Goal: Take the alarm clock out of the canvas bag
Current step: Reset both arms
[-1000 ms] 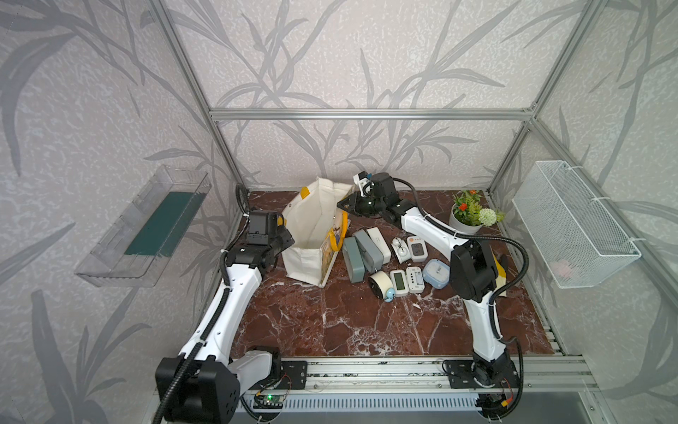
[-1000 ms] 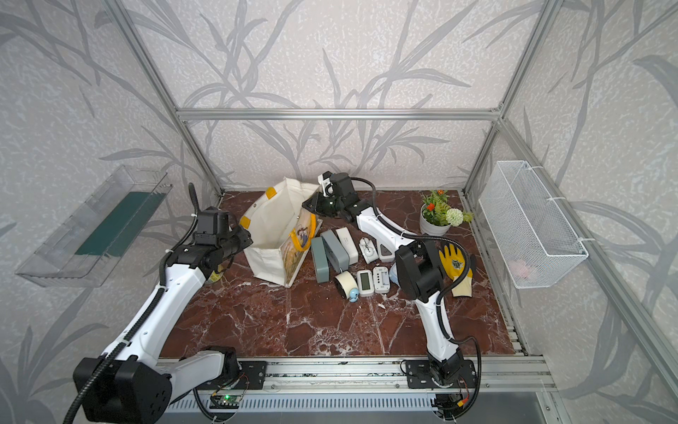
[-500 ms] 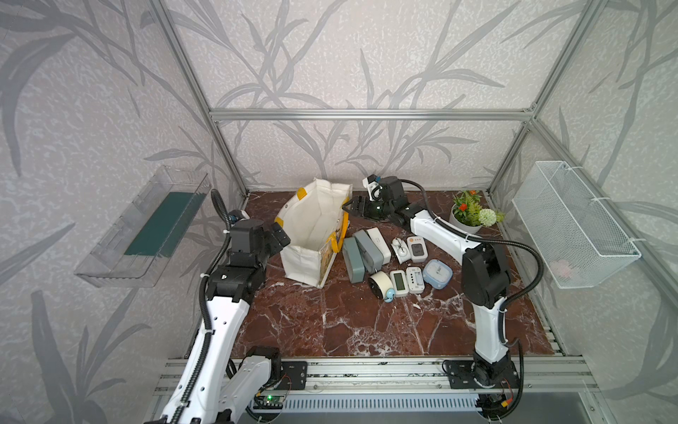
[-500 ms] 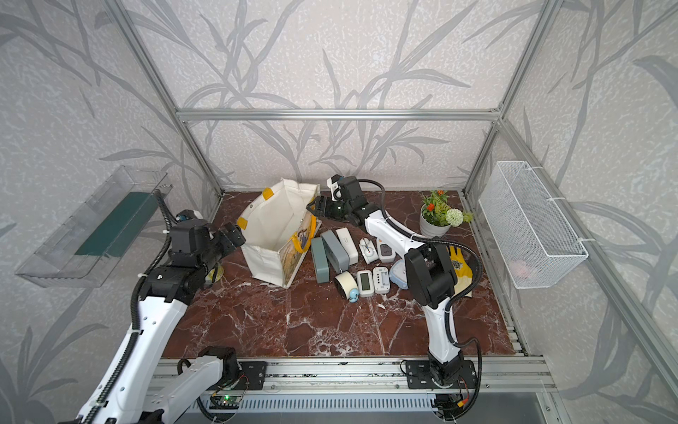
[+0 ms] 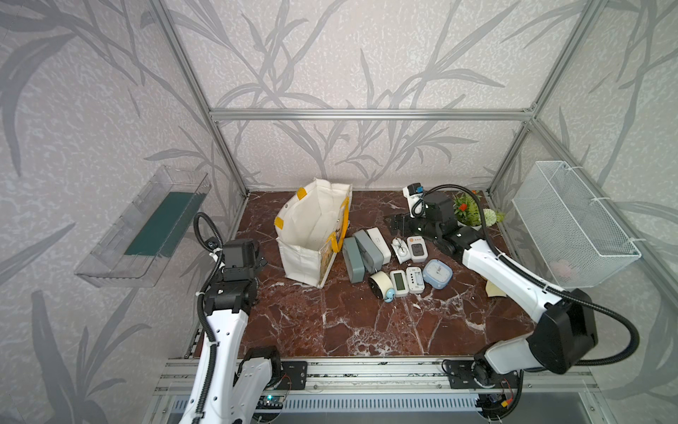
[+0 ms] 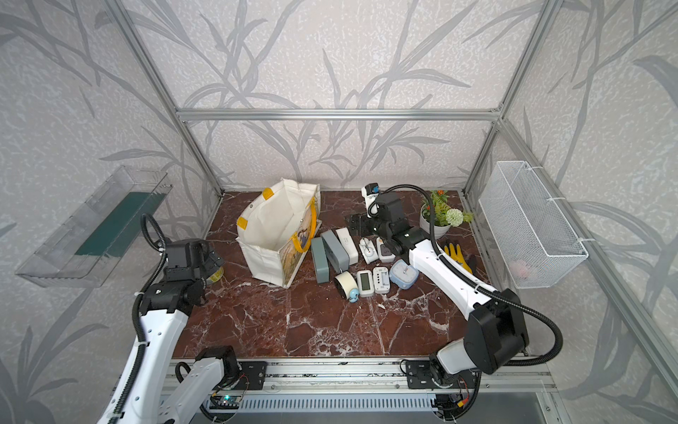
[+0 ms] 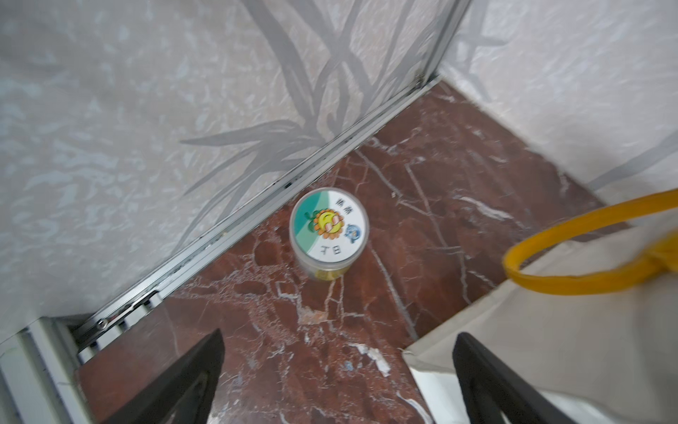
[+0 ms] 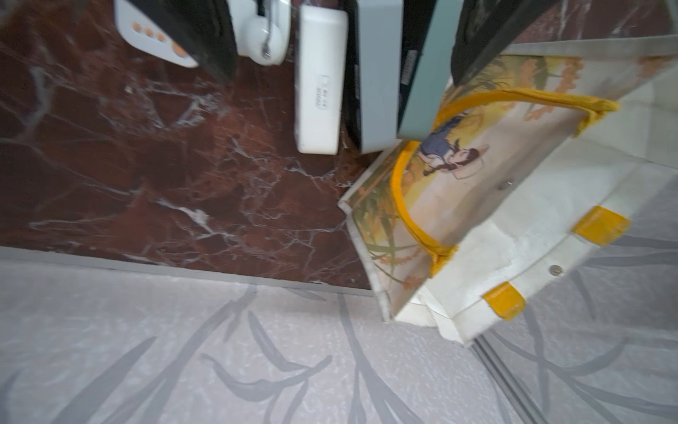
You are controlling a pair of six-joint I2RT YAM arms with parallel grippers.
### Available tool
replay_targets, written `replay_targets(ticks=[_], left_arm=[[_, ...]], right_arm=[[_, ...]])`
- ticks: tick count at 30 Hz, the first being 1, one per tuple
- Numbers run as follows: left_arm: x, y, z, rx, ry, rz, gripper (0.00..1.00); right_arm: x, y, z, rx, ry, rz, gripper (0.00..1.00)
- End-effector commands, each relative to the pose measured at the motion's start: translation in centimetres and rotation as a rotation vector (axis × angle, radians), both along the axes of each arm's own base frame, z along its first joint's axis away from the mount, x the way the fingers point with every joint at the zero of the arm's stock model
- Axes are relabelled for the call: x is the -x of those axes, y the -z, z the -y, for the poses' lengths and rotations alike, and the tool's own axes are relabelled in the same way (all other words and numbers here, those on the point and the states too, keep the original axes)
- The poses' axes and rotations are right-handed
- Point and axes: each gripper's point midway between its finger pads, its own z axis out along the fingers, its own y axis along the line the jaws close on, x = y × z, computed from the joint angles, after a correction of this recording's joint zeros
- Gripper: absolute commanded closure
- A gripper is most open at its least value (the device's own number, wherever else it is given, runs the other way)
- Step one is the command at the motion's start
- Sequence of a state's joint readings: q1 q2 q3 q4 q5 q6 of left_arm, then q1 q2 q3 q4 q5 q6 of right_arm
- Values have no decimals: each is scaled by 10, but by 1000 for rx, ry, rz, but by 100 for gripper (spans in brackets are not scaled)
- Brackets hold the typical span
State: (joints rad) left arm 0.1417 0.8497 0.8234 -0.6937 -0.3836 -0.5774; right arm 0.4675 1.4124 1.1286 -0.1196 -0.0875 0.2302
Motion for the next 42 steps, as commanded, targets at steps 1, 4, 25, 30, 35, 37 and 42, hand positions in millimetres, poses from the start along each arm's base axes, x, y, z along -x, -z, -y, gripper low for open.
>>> replay_targets(ticks=[1,4,25,30,35,37,42], left_arm=[[1,26,-8,36,-30,-49,1],[-10,39,-10,44,-12,-56,1],[-89,97,-7,-115,253,48,1],[-106,106,4,-126,328,101,1],[-122,98,10,-179,369,151,1],[-126,95,11,-203,380,172,1],[-136,89,19,-237,435,222,1]], right_arm=[[3,12,48,156,108,65,8],[13,22,83,236,177,122,7],[30,124,183,412,448,171,5],[23,132,193,399,494,207,5],[15,130,194,392,491,240,6],[11,132,194,386,491,237,6],[-1,149,191,367,485,240,6]])
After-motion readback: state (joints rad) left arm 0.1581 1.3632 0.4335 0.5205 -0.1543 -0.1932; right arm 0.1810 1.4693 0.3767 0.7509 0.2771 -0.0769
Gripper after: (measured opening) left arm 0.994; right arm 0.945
